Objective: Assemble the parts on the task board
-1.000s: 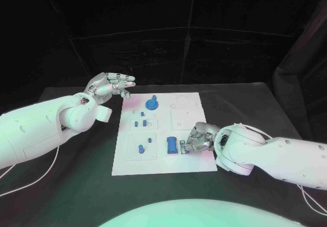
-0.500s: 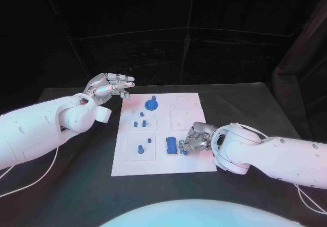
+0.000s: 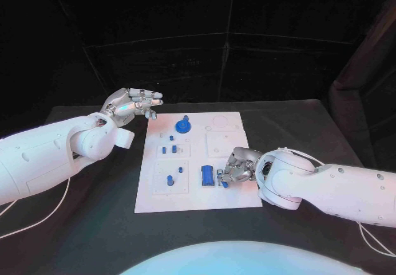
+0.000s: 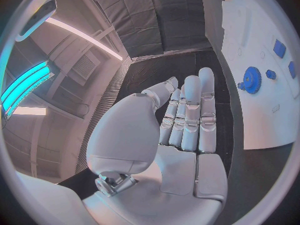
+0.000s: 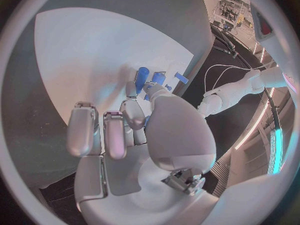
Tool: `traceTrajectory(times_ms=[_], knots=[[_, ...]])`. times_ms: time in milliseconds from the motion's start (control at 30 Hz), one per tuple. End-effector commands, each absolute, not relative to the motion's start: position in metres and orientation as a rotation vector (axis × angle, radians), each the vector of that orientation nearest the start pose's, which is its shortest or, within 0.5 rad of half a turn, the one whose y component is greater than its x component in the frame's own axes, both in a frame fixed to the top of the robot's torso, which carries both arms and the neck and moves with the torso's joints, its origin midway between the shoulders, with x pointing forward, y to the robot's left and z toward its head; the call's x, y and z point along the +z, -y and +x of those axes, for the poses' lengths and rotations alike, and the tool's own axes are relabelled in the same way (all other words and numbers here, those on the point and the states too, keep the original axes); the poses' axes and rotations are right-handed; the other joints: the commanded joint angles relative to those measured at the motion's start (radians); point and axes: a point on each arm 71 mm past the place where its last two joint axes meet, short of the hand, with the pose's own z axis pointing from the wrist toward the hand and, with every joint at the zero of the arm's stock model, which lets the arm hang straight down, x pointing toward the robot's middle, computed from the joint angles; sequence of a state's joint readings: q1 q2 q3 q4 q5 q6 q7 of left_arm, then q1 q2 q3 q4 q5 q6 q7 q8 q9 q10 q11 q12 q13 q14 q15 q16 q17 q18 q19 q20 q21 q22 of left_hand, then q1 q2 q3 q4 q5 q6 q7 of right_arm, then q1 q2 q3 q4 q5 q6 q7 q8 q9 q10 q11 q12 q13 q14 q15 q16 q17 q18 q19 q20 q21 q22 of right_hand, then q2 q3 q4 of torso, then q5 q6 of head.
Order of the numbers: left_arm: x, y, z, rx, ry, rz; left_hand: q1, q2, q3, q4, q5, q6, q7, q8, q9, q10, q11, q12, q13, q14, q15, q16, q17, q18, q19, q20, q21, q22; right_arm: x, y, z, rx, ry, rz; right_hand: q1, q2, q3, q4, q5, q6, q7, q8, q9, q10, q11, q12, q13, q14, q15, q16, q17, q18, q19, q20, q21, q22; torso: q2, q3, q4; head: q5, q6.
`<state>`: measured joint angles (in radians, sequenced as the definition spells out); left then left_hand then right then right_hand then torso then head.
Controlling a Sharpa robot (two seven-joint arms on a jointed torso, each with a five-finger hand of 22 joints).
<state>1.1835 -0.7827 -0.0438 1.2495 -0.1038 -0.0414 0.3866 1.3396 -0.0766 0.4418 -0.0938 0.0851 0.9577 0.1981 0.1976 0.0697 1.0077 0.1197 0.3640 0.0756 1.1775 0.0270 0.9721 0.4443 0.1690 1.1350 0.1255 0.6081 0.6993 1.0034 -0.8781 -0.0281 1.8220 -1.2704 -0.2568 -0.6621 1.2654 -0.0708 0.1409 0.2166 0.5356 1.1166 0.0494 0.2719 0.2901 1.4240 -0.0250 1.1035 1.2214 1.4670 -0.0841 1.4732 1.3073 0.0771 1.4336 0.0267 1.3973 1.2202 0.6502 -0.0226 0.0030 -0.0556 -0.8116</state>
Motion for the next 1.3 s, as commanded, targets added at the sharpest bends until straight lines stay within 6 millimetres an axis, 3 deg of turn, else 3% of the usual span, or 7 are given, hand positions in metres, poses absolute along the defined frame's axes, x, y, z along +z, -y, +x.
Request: traceTrajectory(times_ms=[33,333,433,933,1300], knots=[[-0.2019,-0.2480,0.5259,-1.575,-1.519,-1.007,0.010,0.000,0.001,-0.009,0.004,-0.008,-0.001,0.006,-0.001,-0.007,0.000,0.006,-0.001,-0.008,0.000,0.003,-0.002,0.014,-0.004,-0.002,0.000,0.001,-0.2599,0.1633,0.3855,0.443,-2.175,0.206,0.015,0.004,0.002,-0.009,-0.009,0.005,-0.003,0.004,0.004,0.004,-0.006,-0.004,-0.001,0.076,-0.009,0.005,0.120,-0.008,-0.002,-0.008,0.004,0.001,0.000,0.0001,-0.0004,0.000,-0.001],[-0.2020,-0.2480,0.5258,-1.576,-1.521,-1.007,0.010,0.000,0.001,-0.009,0.004,-0.008,-0.001,0.006,-0.001,-0.007,0.000,0.006,-0.001,-0.008,0.000,0.003,-0.002,0.014,-0.004,-0.002,0.000,0.001,-0.2600,0.1640,0.3863,0.427,-2.170,0.183,0.019,0.006,0.006,-0.016,-0.020,0.013,-0.006,0.009,0.011,0.006,-0.007,-0.001,0.002,0.075,-0.010,0.004,0.118,-0.008,-0.002,-0.009,0.003,0.001,0.000,0.0001,0.0000,-0.003,-0.002],[-0.2021,-0.2481,0.5258,-1.575,-1.522,-1.007,0.010,0.000,0.001,-0.009,0.004,-0.008,-0.001,0.006,-0.001,-0.007,0.000,0.006,-0.001,-0.008,0.000,0.003,-0.002,0.014,-0.004,-0.002,0.000,0.001,-0.2595,0.1633,0.3865,0.430,-2.163,0.187,0.006,0.007,0.002,-0.010,-0.043,0.014,-0.006,0.011,0.015,0.007,-0.007,-0.003,0.001,0.075,-0.010,0.003,0.117,-0.008,-0.002,-0.009,0.003,0.001,0.000,0.0000,-0.0001,-0.004,-0.001],[-0.2022,-0.2479,0.5260,-1.575,-1.522,-1.008,0.010,0.000,0.001,-0.010,0.004,-0.009,-0.001,0.006,-0.001,-0.007,0.000,0.007,-0.002,-0.008,0.000,0.003,-0.002,0.014,-0.005,-0.002,0.001,0.001,-0.2581,0.1637,0.3897,0.440,-2.121,0.227,-0.028,0.041,-0.003,0.016,-0.106,0.024,-0.011,0.019,0.033,0.018,-0.011,0.012,0.016,0.076,-0.013,0.006,0.122,-0.008,0.000,-0.012,0.004,0.005,0.000,0.0000,0.0002,-0.006,0.000],[-0.2023,-0.2478,0.5261,-1.574,-1.523,-1.008,0.010,0.000,0.001,-0.010,0.004,-0.009,-0.001,0.006,-0.001,-0.007,0.000,0.007,-0.002,-0.008,0.000,0.003,-0.002,0.014,-0.005,-0.002,0.001,0.001,-0.2574,0.1647,0.3918,0.444,-2.095,0.252,-0.061,0.034,-0.027,0.036,-0.129,0.024,-0.008,0.020,0.040,0.019,-0.008,0.011,0.018,0.076,-0.012,0.006,0.122,-0.009,0.001,-0.012,0.004,0.006,0.000,-0.0001,-0.0006,-0.007,0.001]])
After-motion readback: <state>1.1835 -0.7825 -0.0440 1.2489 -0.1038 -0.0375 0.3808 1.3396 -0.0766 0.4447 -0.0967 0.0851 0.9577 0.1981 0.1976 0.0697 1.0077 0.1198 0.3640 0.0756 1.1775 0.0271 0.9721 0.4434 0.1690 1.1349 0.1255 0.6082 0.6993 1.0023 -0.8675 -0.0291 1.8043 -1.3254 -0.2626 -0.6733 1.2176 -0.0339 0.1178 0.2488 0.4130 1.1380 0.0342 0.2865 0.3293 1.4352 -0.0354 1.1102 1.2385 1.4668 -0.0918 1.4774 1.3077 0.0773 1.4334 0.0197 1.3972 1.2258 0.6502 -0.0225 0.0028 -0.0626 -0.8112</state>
